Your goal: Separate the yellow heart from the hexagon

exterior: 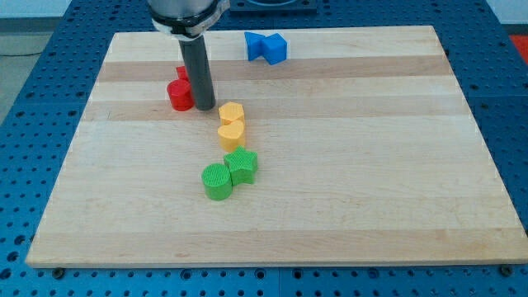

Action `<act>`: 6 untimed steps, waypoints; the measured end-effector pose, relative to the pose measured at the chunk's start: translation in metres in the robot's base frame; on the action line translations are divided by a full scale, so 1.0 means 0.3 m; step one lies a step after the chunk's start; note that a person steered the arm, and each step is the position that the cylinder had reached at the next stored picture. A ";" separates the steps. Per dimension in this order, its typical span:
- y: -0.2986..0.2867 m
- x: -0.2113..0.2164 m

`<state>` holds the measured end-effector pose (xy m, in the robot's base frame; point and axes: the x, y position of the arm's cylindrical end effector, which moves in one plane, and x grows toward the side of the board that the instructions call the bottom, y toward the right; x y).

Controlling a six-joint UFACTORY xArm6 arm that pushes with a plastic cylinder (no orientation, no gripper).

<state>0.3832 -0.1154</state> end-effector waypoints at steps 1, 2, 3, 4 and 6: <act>-0.046 0.048; -0.064 0.156; 0.018 0.209; 0.089 0.209; 0.137 0.203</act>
